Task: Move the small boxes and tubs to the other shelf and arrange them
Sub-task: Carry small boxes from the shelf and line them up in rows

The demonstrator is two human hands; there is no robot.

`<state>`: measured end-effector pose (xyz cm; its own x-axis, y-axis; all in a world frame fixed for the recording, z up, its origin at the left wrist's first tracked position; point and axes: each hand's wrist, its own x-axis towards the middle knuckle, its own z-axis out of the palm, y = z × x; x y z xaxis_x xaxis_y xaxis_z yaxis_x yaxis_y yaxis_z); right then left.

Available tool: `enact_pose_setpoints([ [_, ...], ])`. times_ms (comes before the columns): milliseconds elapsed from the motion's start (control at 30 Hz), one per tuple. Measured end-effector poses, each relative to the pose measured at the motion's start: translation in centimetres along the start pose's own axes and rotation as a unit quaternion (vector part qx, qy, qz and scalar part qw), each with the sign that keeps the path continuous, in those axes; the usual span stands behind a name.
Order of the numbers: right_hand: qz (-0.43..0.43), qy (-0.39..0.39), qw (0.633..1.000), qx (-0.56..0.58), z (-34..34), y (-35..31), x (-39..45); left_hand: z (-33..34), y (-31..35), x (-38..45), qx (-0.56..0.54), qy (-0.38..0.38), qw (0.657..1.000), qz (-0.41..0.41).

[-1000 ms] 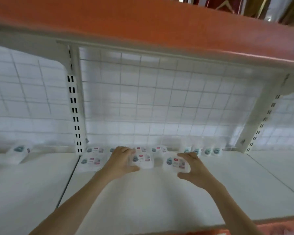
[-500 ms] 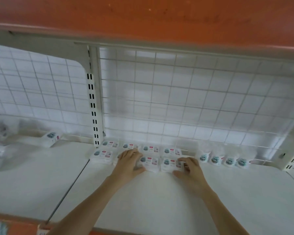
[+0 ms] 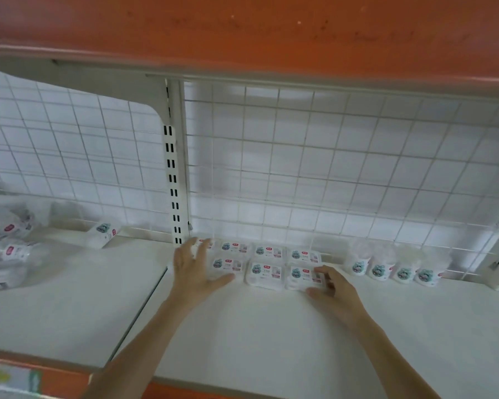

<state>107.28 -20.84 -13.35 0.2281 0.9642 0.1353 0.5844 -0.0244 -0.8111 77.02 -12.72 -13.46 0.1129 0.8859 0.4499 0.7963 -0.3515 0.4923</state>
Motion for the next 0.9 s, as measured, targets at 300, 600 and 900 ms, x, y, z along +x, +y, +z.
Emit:
enact_pose_setpoints([
  [300,-0.044,0.021,0.998,-0.038,0.0,0.8,-0.2,-2.2,-2.2,-0.7,-0.105,-0.063,0.983,-0.139],
  [600,-0.084,0.056,0.994,-0.050,0.1,1.0,-0.3,-2.0,-2.2,-0.8,-0.061,-0.044,0.993,-0.094],
  [900,-0.110,0.067,0.982,-0.136,1.3,0.2,-0.8,-1.3,-2.8,-0.7,-0.038,-0.043,0.995,-0.088],
])
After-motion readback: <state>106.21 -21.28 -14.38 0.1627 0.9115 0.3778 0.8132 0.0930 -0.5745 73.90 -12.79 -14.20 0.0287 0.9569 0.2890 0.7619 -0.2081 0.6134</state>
